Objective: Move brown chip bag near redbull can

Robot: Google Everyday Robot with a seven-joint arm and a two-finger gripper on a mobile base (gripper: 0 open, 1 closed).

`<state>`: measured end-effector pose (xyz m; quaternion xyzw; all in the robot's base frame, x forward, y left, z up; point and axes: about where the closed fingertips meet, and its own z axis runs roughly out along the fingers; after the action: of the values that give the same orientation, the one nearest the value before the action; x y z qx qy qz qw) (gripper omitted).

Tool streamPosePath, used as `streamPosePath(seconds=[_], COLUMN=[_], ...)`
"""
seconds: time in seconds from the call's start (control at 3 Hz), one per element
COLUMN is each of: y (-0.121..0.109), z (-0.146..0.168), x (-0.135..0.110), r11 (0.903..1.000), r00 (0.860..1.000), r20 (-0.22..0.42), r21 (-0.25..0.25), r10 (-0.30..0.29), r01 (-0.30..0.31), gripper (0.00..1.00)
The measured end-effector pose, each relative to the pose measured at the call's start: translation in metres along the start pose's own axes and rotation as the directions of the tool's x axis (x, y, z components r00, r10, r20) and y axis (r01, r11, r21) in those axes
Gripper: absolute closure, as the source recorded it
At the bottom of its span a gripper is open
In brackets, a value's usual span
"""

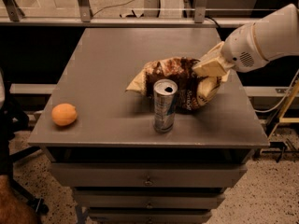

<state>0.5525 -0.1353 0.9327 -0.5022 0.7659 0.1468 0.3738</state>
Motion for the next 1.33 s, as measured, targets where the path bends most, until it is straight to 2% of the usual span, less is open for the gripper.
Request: streamPosePath(seconds=[0.33,0.67,1.0,1.33], y=[0.0013,0.0026,0.0044,0.0054], z=[-0.0001,0.0004,0.0011,0.0015], x=[-0.0012,-0.0028,-0.0051,-0.0064], r11=[1.0,1.0,0.9999,0.9999], r00=[1.0,1.0,1.0,1.0], r20=[-0.001,0.0,0.0,0.0], r21=[0.0,-0.002,-0.004,-0.005], r10=[-0.002,-0.005,-0.01,-0.012], r01=[0.002,0.005,0.01,0.012], gripper=[0.86,0.62,0.31,0.08])
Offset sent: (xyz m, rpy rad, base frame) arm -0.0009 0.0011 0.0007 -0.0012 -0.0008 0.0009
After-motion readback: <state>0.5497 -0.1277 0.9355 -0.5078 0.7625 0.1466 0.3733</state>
